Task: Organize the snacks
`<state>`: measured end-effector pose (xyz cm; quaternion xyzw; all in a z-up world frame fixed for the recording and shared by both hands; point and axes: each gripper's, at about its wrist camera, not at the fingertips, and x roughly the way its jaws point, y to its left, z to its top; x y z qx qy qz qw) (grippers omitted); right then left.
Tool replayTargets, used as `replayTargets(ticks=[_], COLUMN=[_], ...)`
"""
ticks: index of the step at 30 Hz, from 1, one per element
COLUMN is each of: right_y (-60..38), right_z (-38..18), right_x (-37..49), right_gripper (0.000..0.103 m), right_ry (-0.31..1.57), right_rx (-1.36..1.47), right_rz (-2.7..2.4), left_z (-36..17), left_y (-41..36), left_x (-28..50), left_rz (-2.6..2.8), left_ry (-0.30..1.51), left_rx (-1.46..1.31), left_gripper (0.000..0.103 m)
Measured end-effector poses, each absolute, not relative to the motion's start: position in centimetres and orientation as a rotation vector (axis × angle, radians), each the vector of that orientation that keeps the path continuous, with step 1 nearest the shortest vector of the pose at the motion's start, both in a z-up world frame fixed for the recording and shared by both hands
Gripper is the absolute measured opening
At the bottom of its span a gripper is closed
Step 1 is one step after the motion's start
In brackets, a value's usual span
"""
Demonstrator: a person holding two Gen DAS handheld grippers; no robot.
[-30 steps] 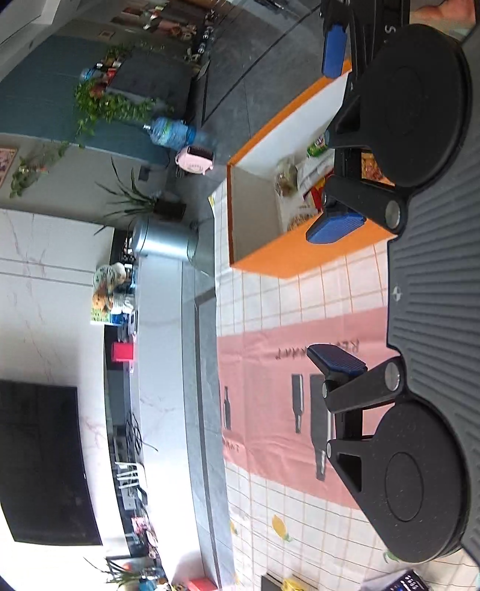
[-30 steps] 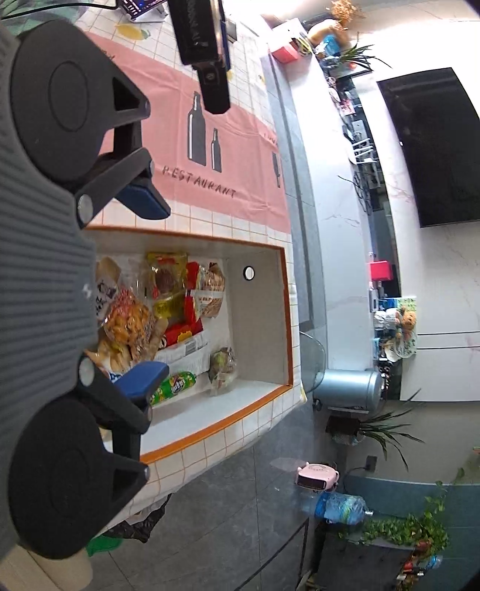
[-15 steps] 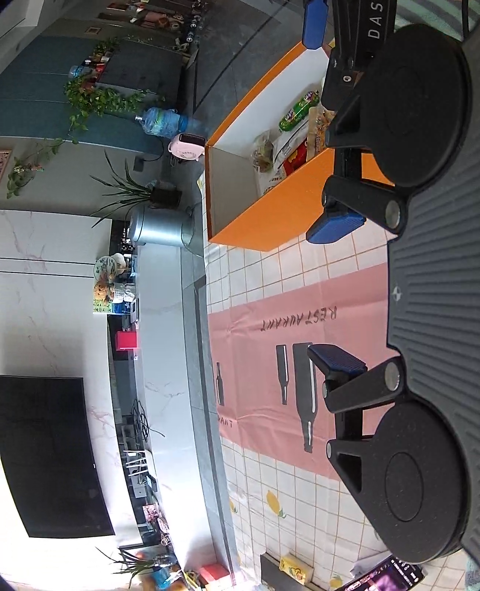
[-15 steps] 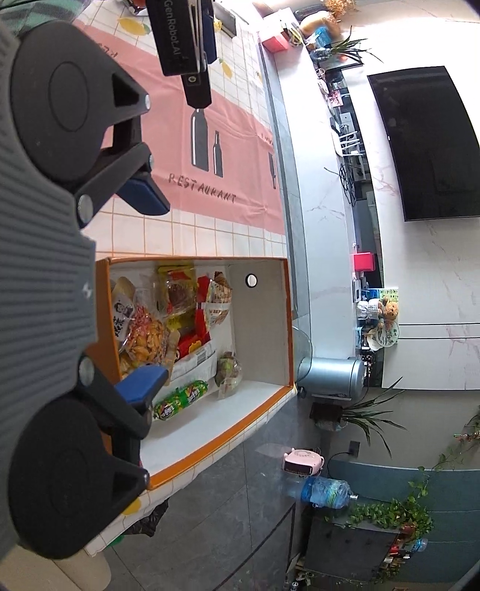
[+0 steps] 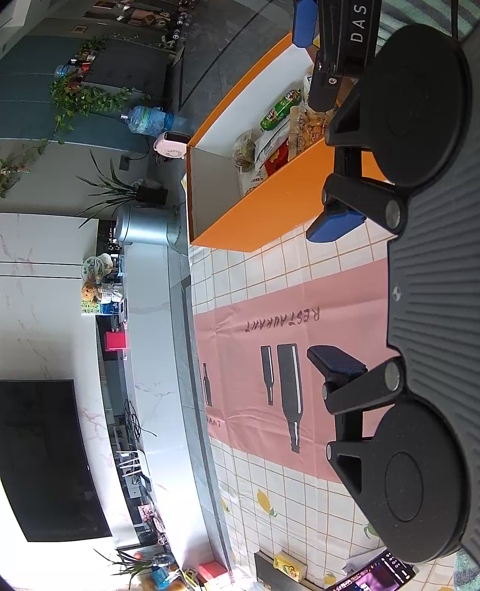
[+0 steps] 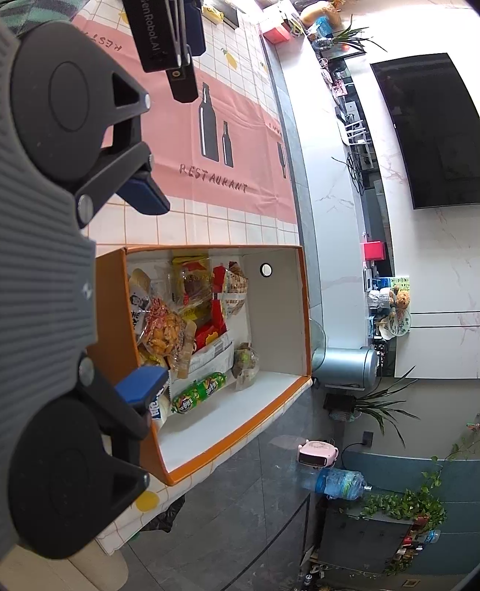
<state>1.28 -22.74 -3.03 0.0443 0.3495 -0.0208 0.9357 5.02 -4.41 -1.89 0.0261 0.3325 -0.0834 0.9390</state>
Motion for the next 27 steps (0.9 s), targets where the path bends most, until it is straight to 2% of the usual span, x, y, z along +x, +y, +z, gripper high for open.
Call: replayTargets(ticks=[27], right_y=[-22.5], right_z=[-2.39], right_x=[0.55], right_gripper=[0.087], right_ry=[0.701], right_rx=[0.073], right_rz=[-0.044], left_z=[-1.74], left_y=[-4.61], left_x=[4.67], left_rz=[-0.162], left_ry=[0.693], left_rx=[0.068], left_gripper=[0.076])
